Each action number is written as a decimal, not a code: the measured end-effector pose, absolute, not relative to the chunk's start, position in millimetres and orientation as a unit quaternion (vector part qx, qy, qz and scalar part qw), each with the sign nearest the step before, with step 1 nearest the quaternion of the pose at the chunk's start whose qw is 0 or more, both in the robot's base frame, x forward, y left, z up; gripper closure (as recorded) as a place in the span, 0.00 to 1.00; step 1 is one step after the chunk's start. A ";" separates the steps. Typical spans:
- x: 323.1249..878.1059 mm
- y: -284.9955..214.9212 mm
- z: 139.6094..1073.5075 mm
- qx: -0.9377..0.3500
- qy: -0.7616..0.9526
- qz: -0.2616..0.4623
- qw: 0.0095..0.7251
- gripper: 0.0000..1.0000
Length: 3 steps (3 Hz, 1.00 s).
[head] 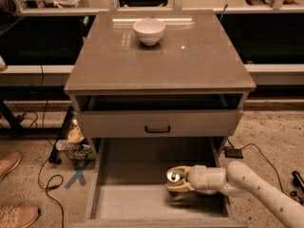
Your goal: Place redbull can into middle drawer
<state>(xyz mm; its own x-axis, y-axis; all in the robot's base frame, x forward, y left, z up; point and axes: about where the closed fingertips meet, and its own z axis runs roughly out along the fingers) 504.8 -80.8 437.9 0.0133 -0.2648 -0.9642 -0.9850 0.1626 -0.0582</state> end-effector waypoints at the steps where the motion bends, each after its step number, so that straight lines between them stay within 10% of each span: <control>1: 505.6 -81.8 434.1 -0.524 0.593 0.381 0.478 0.35; 3: 508.3 -92.1 440.9 -0.526 0.590 0.388 0.474 0.00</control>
Offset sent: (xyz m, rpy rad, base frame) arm 0.0037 -0.0069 -0.0067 0.0075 0.0211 0.0086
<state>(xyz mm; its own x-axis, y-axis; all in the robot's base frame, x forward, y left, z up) 508.3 -92.1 440.9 0.0039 -0.2529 -0.9675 -0.9884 0.1459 -0.0421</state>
